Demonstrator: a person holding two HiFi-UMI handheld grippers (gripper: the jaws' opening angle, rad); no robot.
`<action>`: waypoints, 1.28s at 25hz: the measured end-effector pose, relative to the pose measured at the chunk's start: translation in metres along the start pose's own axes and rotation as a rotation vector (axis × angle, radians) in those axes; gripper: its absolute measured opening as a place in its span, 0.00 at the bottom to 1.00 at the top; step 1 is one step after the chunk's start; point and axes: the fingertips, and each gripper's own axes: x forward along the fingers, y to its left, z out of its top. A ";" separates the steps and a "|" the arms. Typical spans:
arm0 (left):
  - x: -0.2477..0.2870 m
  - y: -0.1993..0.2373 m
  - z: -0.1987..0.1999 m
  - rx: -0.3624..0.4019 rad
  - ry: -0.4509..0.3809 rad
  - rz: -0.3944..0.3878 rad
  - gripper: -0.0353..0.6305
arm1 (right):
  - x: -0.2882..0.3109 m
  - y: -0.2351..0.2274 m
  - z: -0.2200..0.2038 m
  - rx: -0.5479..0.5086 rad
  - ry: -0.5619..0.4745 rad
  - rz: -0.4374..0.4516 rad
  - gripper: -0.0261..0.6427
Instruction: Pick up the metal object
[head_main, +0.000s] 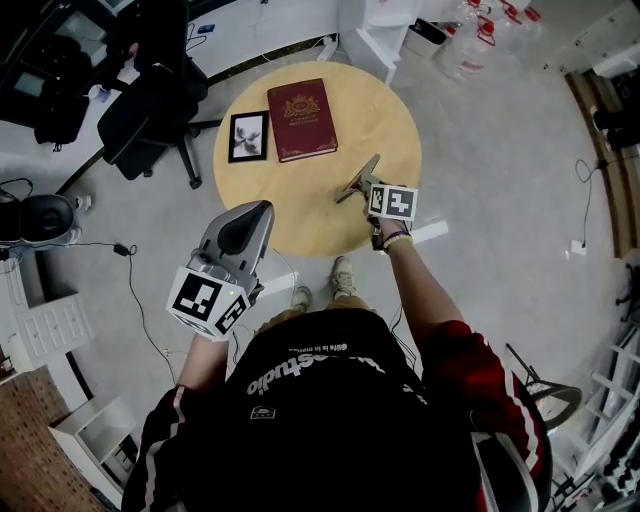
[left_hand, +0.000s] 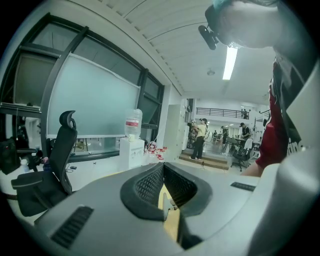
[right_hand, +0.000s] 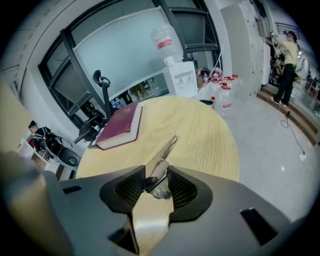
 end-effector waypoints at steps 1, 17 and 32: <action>-0.001 0.000 0.000 -0.001 -0.001 0.000 0.08 | 0.000 0.000 0.000 0.008 0.007 0.003 0.29; -0.012 0.011 0.002 -0.007 -0.025 -0.001 0.08 | -0.003 0.001 -0.005 0.038 0.075 0.008 0.28; -0.028 0.016 0.000 -0.010 -0.019 -0.003 0.08 | 0.011 0.011 -0.014 0.185 0.092 0.118 0.24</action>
